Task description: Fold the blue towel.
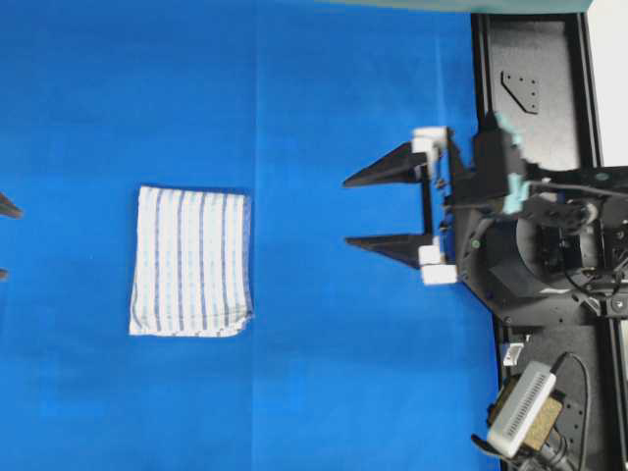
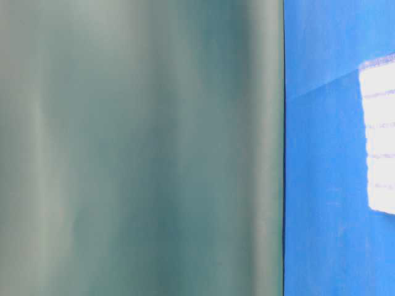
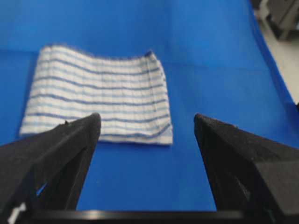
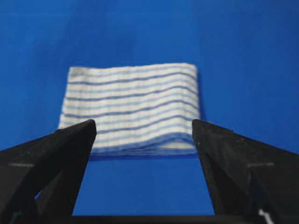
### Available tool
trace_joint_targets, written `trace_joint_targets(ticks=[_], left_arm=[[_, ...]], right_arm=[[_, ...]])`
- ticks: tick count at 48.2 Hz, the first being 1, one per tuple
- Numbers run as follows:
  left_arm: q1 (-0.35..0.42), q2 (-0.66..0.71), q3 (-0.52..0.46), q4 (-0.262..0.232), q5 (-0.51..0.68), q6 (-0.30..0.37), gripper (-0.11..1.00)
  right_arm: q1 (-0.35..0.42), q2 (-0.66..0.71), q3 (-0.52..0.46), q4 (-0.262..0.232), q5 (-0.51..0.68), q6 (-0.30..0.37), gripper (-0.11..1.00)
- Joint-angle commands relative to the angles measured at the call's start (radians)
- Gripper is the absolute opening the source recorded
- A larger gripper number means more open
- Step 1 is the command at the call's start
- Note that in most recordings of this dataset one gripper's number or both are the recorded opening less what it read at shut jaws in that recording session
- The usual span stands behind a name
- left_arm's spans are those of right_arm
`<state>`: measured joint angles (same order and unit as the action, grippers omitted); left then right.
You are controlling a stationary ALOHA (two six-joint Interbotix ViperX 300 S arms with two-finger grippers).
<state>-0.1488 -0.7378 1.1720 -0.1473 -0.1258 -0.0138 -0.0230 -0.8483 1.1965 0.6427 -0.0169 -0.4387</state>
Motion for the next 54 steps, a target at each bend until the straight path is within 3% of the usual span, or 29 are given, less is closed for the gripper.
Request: trace_joint_targets(ticks=[1,12,32,54], left_arm=[[0.005,-0.063,0.025,0.003,-0.012,0.028,0.76],[0.023,-0.149,0.121,0.003,-0.028,0.058,0.76],[0.023,-0.212,0.256,0.003,-0.112,0.063,0.76],[0.025,-0.222,0.278,0.003,-0.132,0.066,0.76]], right_arm=[[-0.014,-0.048,0.018,-0.005,0.003,-0.011,0.93],[-0.015,-0.130,0.109,-0.009,-0.005,-0.026,0.93],[-0.017,-0.121,0.179,-0.006,-0.086,-0.026,0.93],[-0.017,-0.115,0.179,-0.006,-0.086,-0.026,0.93]])
